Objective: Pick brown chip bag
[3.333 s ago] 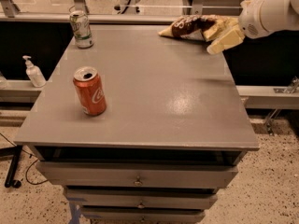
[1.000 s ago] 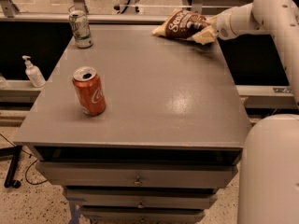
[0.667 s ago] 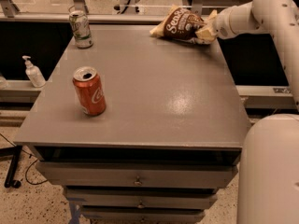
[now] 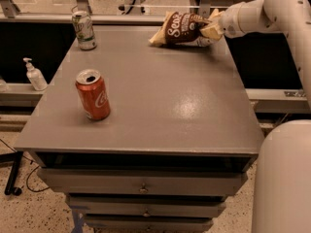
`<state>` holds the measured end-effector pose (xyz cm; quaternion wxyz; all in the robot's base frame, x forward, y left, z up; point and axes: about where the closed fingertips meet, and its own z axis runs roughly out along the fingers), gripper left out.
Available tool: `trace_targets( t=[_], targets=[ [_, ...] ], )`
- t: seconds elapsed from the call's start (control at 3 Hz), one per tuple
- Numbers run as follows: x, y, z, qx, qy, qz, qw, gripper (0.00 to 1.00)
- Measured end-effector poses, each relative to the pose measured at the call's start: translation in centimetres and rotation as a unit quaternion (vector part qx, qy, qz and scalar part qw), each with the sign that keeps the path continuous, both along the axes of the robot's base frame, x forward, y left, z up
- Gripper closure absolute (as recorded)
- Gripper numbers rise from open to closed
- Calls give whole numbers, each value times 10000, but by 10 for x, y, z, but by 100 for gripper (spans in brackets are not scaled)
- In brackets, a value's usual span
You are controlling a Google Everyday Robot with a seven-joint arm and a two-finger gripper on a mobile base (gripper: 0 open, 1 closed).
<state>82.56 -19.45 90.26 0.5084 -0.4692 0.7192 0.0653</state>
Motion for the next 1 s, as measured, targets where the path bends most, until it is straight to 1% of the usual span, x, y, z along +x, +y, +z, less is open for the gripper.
trace_targets(
  t=[0.33, 0.67, 1.0],
  targets=[
    [-14, 12, 23, 172, -276, 271, 9991, 100],
    [-33, 16, 53, 479, -639, 498, 9956, 100],
    [-59, 14, 92, 805, -1049, 678, 9889, 100]
  ],
)
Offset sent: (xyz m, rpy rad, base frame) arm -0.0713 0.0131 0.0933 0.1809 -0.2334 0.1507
